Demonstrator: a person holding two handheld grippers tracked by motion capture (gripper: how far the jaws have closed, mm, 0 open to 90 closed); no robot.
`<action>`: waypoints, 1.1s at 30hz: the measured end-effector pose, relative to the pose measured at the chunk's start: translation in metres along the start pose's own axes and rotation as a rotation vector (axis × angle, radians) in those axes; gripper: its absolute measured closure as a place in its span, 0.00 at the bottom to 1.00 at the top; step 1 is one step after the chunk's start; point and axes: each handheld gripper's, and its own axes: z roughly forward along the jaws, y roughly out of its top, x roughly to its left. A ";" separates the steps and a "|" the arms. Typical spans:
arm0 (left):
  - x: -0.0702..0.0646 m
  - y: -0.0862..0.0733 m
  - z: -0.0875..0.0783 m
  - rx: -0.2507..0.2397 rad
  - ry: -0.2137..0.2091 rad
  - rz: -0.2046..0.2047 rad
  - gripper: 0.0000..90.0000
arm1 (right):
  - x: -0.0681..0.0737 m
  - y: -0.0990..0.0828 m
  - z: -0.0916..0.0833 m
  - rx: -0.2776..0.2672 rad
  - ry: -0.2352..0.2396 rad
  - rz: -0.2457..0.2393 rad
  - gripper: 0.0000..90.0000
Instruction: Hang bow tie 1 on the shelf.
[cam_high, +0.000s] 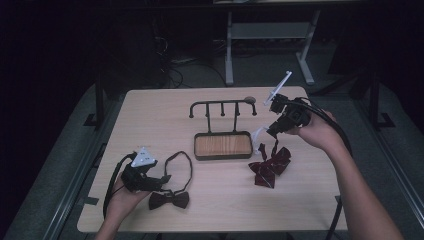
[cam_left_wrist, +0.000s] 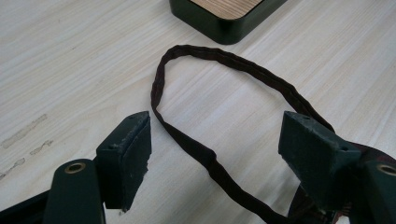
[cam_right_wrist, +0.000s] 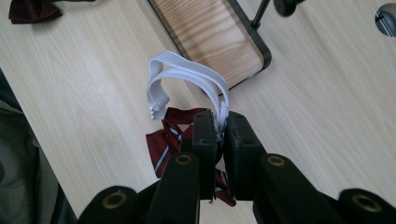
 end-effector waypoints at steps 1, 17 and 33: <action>0.000 0.000 0.000 -0.001 0.000 -0.001 0.29 | 0.000 0.001 -0.001 -0.001 0.001 0.001 0.92; 0.000 0.000 0.000 0.000 -0.003 -0.003 0.29 | -0.005 0.020 -0.009 -0.006 -0.015 0.003 0.92; 0.000 0.001 -0.001 -0.005 -0.007 -0.004 0.29 | -0.016 0.035 -0.014 -0.006 -0.027 0.026 0.92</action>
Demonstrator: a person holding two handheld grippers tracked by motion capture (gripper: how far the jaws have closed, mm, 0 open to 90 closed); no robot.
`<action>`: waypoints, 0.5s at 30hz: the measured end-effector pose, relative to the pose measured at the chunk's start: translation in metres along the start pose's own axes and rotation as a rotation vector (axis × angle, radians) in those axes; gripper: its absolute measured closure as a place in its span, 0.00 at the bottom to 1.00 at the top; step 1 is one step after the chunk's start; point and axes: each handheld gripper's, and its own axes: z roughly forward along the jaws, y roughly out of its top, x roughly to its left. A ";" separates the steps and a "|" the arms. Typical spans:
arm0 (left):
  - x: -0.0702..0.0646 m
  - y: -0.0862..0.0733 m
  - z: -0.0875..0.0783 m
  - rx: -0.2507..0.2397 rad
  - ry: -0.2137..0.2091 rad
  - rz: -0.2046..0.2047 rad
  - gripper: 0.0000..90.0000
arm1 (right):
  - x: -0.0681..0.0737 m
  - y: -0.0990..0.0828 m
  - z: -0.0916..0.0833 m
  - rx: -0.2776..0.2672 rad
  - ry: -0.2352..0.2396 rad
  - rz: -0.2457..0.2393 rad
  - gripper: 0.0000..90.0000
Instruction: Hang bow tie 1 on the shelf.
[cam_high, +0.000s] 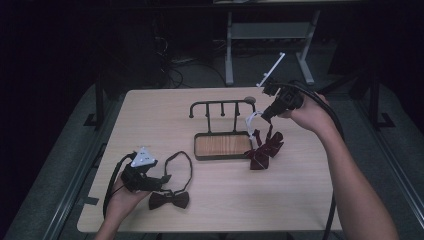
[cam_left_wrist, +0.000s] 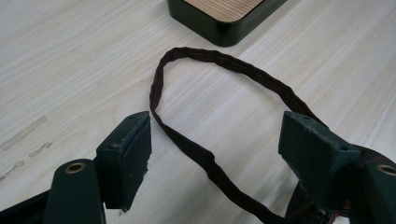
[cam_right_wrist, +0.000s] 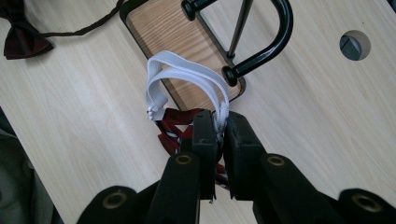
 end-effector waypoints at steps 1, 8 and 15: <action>0.000 0.000 0.000 0.000 0.000 0.000 0.29 | 0.000 0.001 0.000 0.000 -0.002 0.001 0.92; 0.000 0.000 0.000 0.000 -0.004 -0.003 0.29 | -0.004 0.007 0.000 0.003 -0.003 0.006 0.92; 0.001 -0.001 0.000 -0.003 -0.005 -0.012 0.29 | -0.012 0.010 0.003 0.015 -0.002 0.024 0.92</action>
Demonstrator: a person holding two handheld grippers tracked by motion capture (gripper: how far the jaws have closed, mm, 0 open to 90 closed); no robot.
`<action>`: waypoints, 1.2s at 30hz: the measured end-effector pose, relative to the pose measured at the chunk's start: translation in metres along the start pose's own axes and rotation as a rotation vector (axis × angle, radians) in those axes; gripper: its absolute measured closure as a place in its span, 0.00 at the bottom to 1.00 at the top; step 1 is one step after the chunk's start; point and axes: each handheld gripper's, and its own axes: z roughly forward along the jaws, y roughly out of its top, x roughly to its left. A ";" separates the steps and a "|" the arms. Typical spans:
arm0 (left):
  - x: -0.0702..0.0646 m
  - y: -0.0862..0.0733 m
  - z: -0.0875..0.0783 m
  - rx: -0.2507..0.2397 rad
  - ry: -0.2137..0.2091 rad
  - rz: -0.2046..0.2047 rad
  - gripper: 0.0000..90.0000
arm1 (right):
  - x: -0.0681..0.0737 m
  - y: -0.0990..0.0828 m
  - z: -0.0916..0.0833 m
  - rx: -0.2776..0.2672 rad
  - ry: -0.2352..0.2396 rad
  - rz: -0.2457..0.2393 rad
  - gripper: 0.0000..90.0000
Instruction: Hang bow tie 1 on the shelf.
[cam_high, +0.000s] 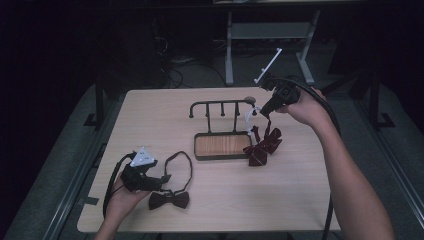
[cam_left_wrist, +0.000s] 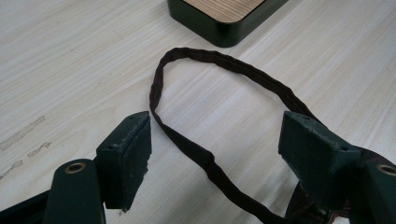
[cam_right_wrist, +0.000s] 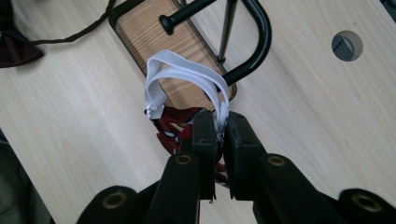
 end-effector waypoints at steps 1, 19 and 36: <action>0.000 0.000 0.000 0.000 0.000 -0.001 0.29 | -0.002 0.000 0.001 -0.002 0.001 0.002 0.92; 0.002 -0.002 0.001 0.004 0.004 -0.004 0.29 | -0.022 0.000 0.011 0.006 0.003 0.051 0.92; 0.001 0.001 0.000 -0.003 -0.001 0.008 0.29 | -0.025 0.000 0.018 0.015 0.004 0.072 0.91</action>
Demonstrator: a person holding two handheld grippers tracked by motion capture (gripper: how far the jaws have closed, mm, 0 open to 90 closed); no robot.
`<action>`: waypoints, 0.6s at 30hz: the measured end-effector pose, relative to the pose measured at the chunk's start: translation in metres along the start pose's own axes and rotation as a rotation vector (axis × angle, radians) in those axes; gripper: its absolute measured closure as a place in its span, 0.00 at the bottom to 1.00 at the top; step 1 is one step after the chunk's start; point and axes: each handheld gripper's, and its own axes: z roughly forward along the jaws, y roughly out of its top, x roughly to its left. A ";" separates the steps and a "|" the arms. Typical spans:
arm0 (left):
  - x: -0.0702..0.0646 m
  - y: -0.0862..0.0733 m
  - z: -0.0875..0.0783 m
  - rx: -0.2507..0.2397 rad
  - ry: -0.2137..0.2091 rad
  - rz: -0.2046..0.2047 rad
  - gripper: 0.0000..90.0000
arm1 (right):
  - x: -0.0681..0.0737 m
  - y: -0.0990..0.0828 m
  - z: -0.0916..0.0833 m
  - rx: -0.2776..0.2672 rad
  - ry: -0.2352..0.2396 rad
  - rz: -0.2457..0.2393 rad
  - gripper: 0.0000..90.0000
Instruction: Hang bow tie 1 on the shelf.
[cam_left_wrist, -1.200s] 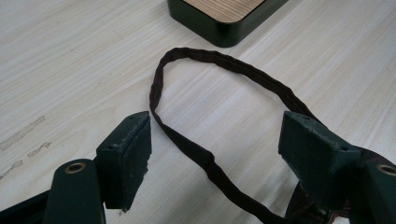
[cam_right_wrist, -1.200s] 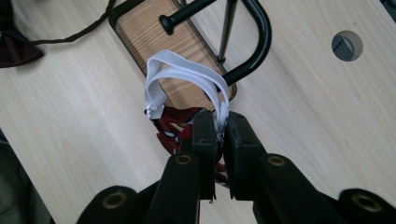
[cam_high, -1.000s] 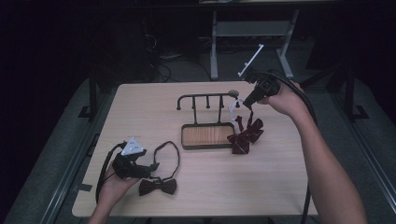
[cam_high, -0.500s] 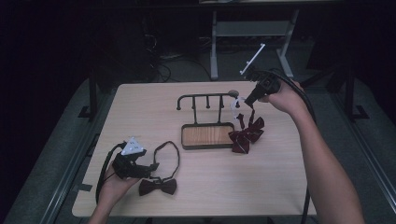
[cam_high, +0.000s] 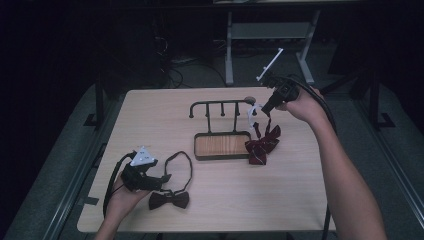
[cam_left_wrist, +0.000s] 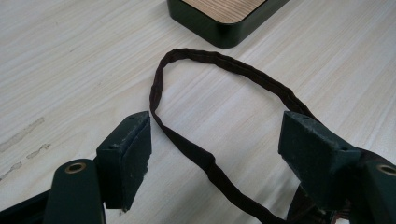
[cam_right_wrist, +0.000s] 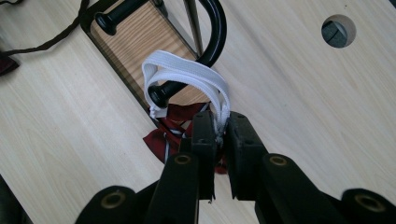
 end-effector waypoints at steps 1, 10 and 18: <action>0.000 0.000 0.000 0.001 0.001 -0.001 0.29 | 0.000 0.000 0.001 0.001 0.000 0.000 0.91; 0.000 -0.001 -0.001 0.003 0.003 0.001 0.29 | 0.000 -0.001 0.005 -0.006 0.005 -0.006 0.86; 0.000 -0.001 -0.001 0.001 0.002 0.000 0.29 | 0.000 -0.008 0.005 -0.014 0.026 -0.014 0.84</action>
